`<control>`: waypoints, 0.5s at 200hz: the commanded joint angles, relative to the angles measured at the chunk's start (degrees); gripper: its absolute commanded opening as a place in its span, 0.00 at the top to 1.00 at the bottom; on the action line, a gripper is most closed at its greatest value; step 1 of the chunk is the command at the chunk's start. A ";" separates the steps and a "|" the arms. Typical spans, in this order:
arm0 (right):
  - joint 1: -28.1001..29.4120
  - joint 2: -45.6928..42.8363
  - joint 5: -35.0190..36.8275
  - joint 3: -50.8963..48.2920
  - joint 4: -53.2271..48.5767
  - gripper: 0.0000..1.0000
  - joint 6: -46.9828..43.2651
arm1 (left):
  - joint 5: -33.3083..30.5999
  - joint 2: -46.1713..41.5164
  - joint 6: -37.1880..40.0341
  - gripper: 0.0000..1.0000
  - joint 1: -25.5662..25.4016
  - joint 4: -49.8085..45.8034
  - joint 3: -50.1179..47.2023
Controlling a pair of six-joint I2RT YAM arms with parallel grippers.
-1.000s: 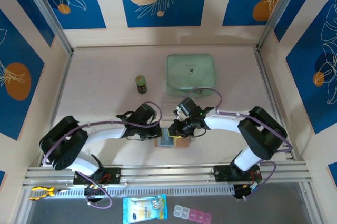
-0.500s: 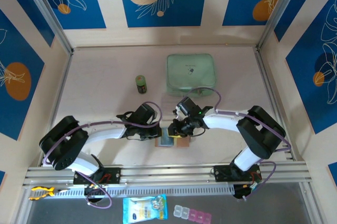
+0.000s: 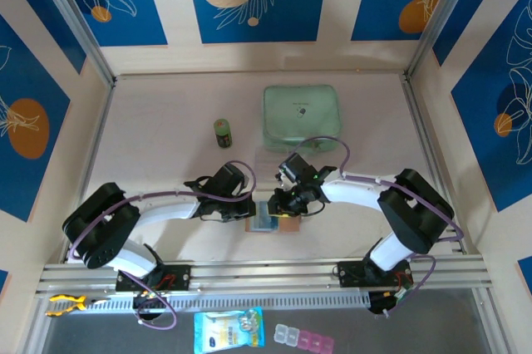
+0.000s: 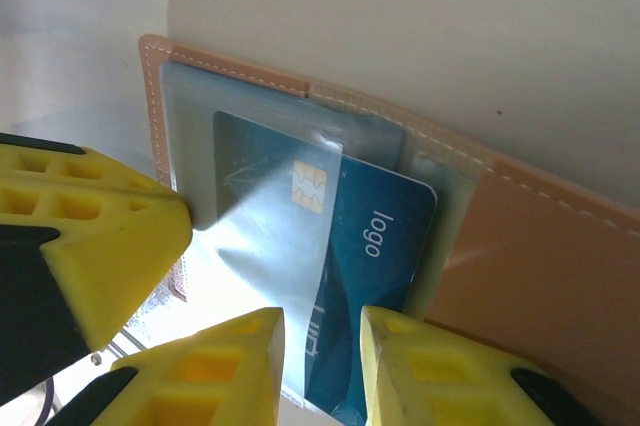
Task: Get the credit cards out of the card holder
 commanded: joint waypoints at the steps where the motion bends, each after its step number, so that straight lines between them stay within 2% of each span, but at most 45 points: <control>1: 0.33 -1.52 1.20 1.44 -3.12 0.73 -1.07 | -0.19 0.53 0.16 0.97 -0.39 -2.51 -0.20; 100: -0.91 -6.85 -1.08 -1.53 -0.26 0.72 0.67 | 0.59 -1.61 1.61 0.97 -0.53 -5.46 3.23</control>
